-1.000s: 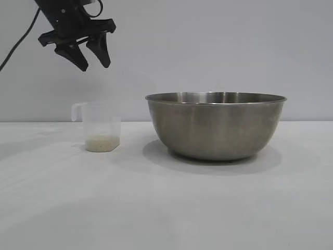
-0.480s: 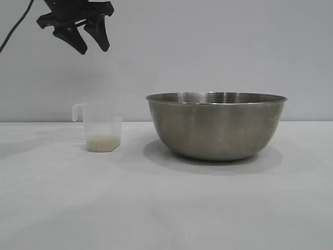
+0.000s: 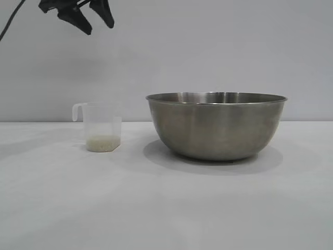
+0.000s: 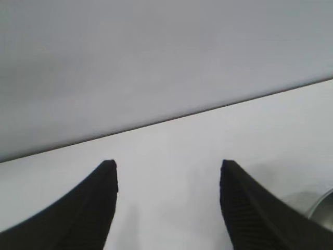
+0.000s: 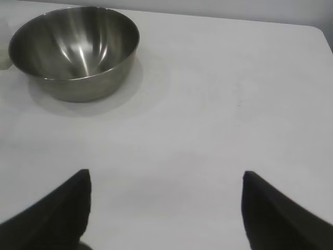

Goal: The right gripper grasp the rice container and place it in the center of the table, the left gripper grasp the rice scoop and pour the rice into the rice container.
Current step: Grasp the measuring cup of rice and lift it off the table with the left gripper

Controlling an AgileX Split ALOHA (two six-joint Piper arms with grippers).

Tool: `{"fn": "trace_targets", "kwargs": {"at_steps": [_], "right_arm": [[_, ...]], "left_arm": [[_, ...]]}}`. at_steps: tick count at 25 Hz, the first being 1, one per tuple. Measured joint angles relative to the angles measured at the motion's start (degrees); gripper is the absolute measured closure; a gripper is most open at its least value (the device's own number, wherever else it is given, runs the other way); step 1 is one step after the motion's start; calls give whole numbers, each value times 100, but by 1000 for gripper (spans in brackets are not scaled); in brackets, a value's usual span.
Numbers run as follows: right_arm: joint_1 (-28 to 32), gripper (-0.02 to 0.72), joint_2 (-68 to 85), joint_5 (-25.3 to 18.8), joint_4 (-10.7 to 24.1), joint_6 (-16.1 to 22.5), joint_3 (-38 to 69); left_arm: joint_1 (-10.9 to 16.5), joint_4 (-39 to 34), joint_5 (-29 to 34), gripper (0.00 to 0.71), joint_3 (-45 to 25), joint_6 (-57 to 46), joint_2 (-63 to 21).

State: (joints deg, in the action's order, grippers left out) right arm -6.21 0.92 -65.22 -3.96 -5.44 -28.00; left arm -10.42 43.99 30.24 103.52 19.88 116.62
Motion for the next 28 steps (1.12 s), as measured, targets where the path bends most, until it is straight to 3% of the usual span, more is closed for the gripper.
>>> {"fn": "trace_targets", "kwargs": {"at_steps": [4, 7, 18, 28], "right_arm": [[0, 158, 0, 0, 0, 0, 0], [0, 158, 0, 0, 0, 0, 0], [0, 158, 0, 0, 0, 0, 0], [0, 158, 0, 0, 0, 0, 0]], "left_arm": [[0, 274, 462, 329, 0, -143, 0], [-12, 287, 546, 329, 0, 340, 46], [-12, 1251, -913, 329, -10, 3051, -544], [-12, 1619, -945, 329, -10, 5363, -727]]}}
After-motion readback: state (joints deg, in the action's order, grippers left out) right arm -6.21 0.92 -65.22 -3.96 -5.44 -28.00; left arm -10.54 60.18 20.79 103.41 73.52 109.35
